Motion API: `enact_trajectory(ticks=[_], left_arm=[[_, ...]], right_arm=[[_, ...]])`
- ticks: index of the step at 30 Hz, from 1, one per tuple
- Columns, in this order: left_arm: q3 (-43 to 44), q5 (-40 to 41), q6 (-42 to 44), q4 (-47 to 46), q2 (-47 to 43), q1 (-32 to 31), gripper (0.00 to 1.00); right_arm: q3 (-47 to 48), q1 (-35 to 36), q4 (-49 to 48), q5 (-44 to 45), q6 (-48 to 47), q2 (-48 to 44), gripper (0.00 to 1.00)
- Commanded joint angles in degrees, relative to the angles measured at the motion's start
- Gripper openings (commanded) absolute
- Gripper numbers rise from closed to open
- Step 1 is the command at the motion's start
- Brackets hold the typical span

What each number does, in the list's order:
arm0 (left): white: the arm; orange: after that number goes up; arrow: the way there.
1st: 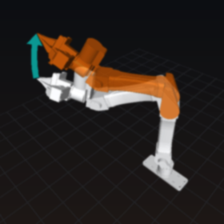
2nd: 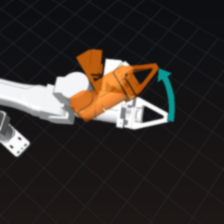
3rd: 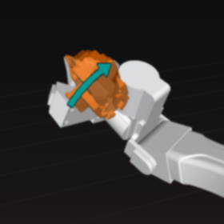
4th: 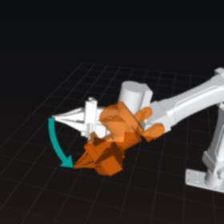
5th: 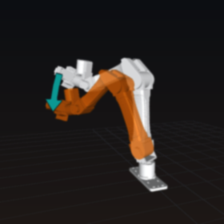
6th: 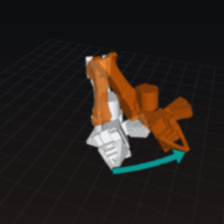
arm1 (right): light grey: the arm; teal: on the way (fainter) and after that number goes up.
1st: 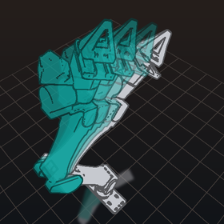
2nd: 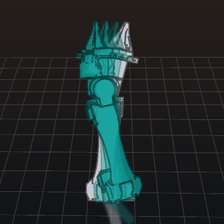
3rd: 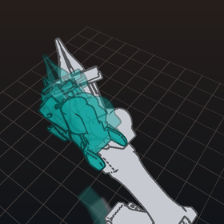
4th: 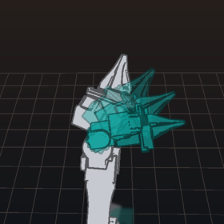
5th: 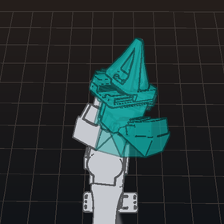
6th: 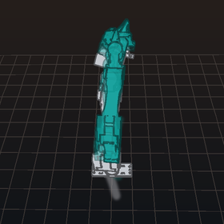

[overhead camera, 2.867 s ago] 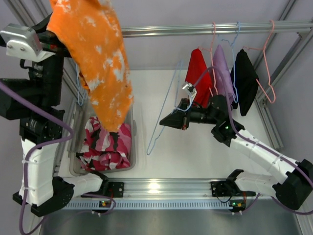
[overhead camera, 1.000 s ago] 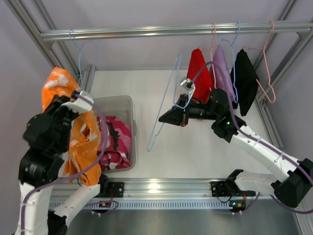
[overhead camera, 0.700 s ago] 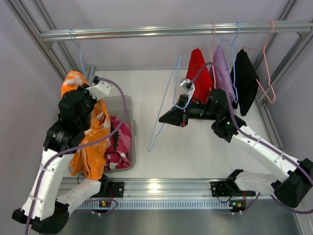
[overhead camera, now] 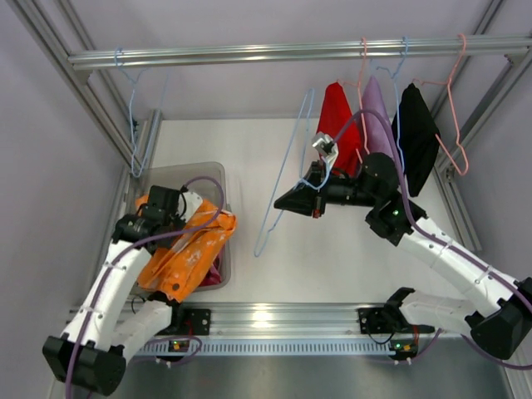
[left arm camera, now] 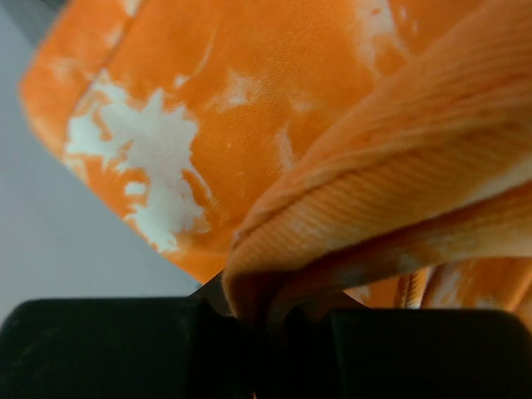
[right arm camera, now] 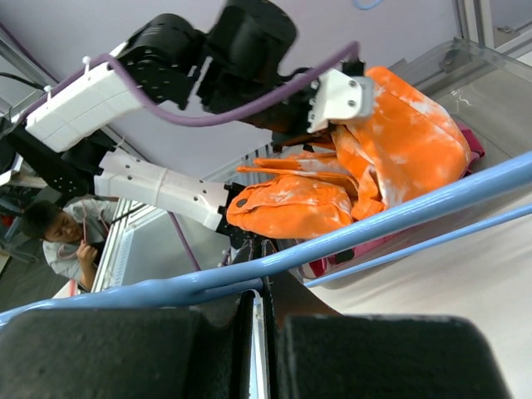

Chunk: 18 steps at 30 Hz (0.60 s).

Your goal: Remove the trousers from the hanger

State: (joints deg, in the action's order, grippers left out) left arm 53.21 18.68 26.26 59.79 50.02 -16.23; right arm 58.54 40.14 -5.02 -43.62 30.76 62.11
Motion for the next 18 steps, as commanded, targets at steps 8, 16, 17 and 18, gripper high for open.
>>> enact_trajectory(ticks=[8, 16, 17, 18], left_arm=[[-1.1, -8.5, -5.0, -2.8, 16.2, 15.3, 0.0], [-3.8, -13.4, -1.1, -6.1, 19.6, 17.7, 0.44], [-3.3, -15.6, -0.5, -4.8, 19.2, 17.9, 0.7], [-1.8, -17.3, -0.1, -3.7, 18.2, 18.0, 0.81]], right_arm=[[1.0, 0.4, -0.4, 0.5, -2.2, -2.3, 0.0], [1.5, 0.5, -1.2, 0.6, -2.0, -2.3, 0.0], [1.7, 0.4, -1.1, 0.5, -2.3, -2.4, 0.0], [2.3, 0.4, -0.7, 0.5, -2.4, -2.6, 0.0]])
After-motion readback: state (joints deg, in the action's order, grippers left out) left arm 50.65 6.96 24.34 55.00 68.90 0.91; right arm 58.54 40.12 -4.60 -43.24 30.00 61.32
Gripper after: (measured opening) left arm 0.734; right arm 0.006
